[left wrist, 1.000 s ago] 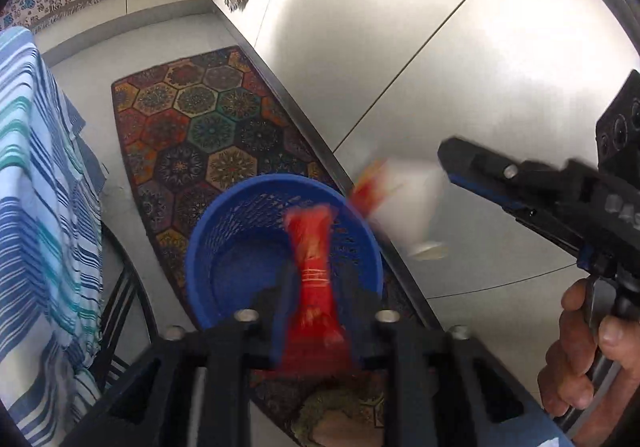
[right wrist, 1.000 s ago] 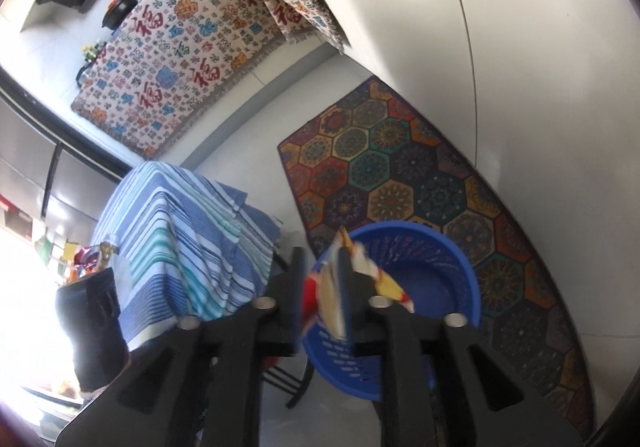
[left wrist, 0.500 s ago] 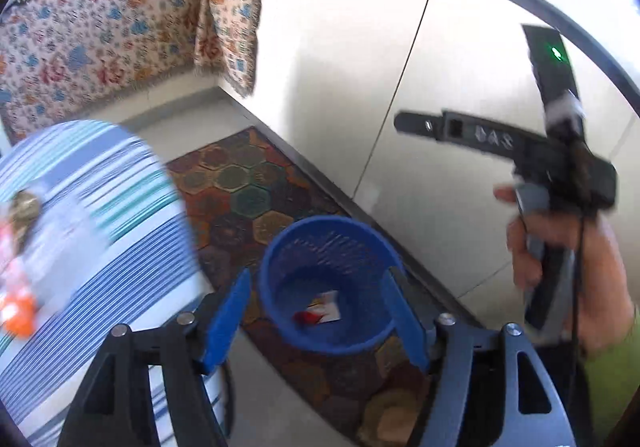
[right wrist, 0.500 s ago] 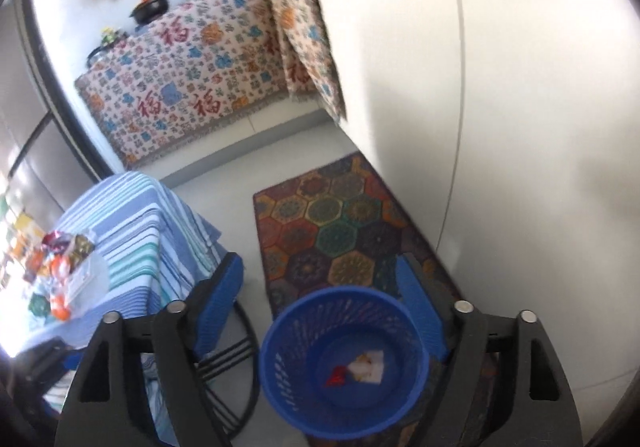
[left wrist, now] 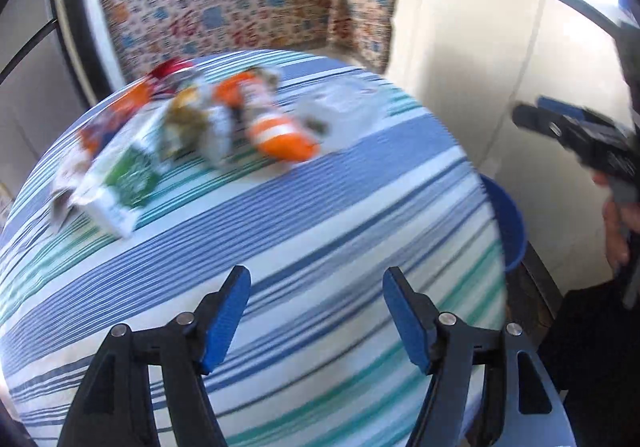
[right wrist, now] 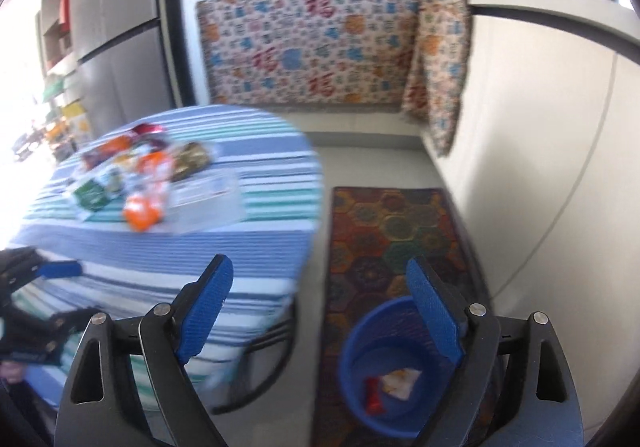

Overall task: Collect trash
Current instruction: 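Return both tools to the table above the remaining trash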

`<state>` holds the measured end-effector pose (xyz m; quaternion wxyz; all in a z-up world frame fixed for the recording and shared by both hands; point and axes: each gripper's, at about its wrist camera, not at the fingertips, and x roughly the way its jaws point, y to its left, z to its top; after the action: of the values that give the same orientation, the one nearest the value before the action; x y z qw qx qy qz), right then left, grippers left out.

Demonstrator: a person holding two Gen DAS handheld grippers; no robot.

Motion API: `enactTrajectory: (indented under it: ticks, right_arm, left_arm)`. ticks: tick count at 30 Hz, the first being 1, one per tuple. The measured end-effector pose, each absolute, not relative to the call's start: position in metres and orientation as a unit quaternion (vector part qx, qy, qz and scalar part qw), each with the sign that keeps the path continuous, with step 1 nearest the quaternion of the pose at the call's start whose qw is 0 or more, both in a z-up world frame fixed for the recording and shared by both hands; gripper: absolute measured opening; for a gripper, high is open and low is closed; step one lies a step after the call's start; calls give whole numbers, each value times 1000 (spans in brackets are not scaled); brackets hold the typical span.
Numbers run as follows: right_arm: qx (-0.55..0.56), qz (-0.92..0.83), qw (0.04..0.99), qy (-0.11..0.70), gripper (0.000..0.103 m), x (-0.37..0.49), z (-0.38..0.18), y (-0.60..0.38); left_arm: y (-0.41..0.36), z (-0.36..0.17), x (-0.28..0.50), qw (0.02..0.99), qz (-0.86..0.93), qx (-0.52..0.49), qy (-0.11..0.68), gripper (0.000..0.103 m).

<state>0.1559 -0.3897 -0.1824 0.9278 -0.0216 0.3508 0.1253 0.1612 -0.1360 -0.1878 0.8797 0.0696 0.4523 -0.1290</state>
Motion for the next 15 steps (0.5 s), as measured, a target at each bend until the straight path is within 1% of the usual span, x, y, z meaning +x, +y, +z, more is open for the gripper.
enactTrajectory:
  ticks: [3, 7, 11, 15]
  right_arm:
    - [-25, 163, 915, 368, 90, 139, -195, -338]
    - [-56, 186, 904, 380, 90, 125, -213, -282]
    - [-86, 184, 900, 386, 90, 130, -227, -252]
    - [-81, 180, 895, 400, 89, 136, -240, -246]
  left_arm:
    - [-103, -191, 165, 885, -101, 58, 451, 70]
    - [-69, -196, 169, 886, -79, 48, 454, 70]
    - [-42, -200, 165, 886, -64, 31, 458, 70]
    - [-29, -201, 160, 891, -56, 27, 450, 70]
